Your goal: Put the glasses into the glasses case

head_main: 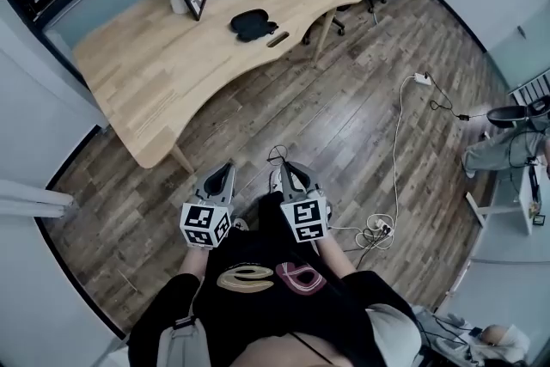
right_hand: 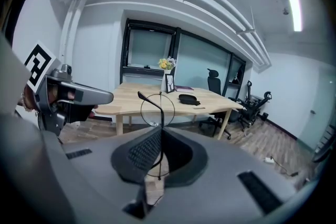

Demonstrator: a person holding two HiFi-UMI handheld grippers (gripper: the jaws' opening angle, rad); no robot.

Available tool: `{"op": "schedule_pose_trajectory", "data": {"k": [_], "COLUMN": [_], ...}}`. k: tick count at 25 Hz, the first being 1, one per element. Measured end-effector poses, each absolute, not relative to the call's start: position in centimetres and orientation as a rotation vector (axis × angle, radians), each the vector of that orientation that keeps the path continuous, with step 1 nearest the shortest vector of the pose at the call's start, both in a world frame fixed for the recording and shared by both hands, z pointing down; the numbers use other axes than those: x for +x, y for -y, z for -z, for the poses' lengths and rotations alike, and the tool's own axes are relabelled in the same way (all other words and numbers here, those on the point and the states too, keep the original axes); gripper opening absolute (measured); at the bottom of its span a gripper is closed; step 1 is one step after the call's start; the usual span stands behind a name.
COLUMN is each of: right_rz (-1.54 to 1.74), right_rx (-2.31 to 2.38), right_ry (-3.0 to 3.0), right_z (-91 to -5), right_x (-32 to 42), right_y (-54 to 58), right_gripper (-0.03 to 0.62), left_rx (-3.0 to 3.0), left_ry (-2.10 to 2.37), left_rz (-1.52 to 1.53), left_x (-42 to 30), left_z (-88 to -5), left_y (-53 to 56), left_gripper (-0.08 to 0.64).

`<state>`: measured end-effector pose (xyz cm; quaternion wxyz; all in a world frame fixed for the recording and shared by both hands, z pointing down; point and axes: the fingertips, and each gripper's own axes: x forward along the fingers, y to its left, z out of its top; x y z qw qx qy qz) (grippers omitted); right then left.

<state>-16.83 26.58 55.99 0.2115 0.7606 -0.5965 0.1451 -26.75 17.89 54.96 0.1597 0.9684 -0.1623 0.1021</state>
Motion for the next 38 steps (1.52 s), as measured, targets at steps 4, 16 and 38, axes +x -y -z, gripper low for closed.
{"op": "schedule_pose_trajectory", "data": {"k": [4,16,38], "right_rz": [-0.404,-0.341,-0.18], "right_rx": [2.083,1.966,1.838], "right_ry": [1.692,1.789,1.844], "right_z": [-56.2,-56.0,-54.9], "right_x": [-14.3,-5.5,10.1], "right_y": [-24.3,-17.1,-13.4], "right_gripper": [0.015,0.015,0.015], "left_rx": [2.76,2.735,2.683], "left_ry": [0.488,0.627,0.699], "left_rz": [-0.281,-0.298,-0.242], "left_x": [-24.7,-16.6,-1.2], "left_z": [-54.8,-54.3,-54.9], "left_y": [-16.3,-10.5,-8.3], "left_gripper": [0.026,0.028,0.028]}}
